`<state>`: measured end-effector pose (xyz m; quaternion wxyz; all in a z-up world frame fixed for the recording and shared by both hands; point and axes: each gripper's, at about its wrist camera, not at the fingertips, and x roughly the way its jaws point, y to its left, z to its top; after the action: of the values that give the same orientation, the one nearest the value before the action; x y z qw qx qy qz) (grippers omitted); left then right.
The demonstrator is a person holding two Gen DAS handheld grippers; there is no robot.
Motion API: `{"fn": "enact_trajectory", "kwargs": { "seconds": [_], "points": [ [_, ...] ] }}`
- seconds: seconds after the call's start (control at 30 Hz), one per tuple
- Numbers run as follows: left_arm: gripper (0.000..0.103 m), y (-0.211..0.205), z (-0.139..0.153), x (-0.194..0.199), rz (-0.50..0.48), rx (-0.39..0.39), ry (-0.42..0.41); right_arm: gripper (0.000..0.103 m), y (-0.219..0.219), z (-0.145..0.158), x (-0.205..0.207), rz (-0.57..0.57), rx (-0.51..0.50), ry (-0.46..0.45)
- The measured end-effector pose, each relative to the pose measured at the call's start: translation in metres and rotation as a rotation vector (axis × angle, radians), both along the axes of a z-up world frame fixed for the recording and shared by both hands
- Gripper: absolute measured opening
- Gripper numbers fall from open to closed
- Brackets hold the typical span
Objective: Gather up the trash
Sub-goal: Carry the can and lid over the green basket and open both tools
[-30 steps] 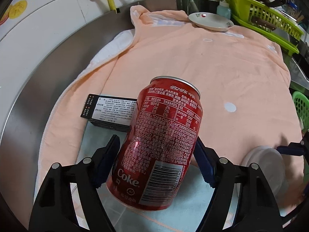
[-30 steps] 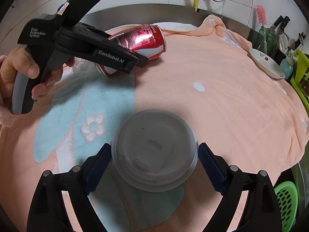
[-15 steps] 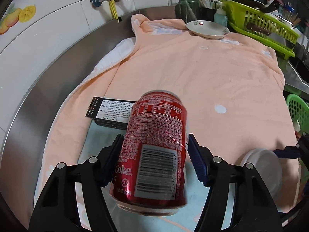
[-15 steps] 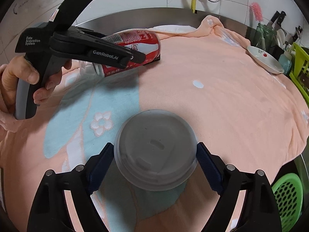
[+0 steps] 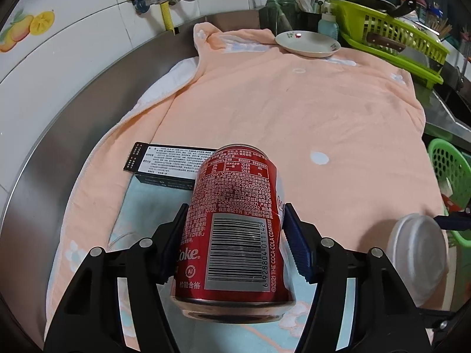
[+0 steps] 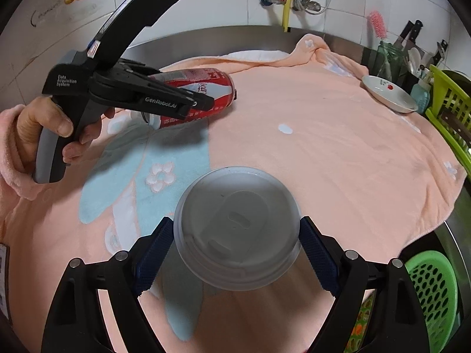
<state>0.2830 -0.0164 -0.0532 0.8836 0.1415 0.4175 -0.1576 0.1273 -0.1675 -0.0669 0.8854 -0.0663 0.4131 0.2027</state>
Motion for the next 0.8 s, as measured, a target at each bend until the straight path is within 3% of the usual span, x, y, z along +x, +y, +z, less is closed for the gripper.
{"fn": "enact_trajectory", "kwargs": {
  "seconds": [0.27,0.43,0.8],
  "points": [
    [0.061,-0.004,0.016,-0.022,-0.001,-0.081,-0.031,0.083,-0.038,0.009,-0.021,-0.061,0.016,-0.030],
    [0.061,-0.024,0.027,-0.043,-0.054,-0.113,-0.051,0.083,-0.085,0.008,-0.035,-0.158,0.017,-0.033],
    [0.061,-0.137,0.035,-0.089,-0.262,-0.193,-0.036,0.083,-0.224,-0.019,-0.073,-0.477,-0.015,0.035]
  ]
}}
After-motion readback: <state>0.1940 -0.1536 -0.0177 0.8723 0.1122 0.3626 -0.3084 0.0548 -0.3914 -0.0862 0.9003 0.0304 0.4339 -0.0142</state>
